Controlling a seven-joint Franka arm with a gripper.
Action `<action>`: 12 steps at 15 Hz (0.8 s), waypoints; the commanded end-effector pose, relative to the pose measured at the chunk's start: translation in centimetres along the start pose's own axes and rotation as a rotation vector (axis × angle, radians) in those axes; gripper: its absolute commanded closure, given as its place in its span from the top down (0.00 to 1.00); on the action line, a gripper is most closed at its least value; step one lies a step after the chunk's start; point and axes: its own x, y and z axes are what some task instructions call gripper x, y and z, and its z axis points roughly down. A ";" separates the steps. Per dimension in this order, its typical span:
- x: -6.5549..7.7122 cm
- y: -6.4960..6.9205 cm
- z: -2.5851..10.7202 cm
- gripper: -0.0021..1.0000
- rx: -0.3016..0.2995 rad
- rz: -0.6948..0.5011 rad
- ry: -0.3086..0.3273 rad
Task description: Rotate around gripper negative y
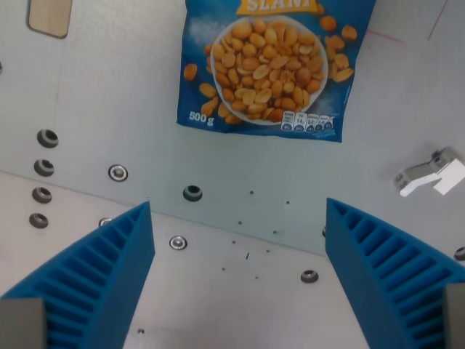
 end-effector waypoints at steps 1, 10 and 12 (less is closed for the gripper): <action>0.6 0.0 -0.7 1.00 -0.019 0.007 -0.228; 0.6 0.0 -0.7 1.00 -0.019 0.008 -0.348; 0.6 0.0 -0.7 1.00 -0.019 0.008 -0.374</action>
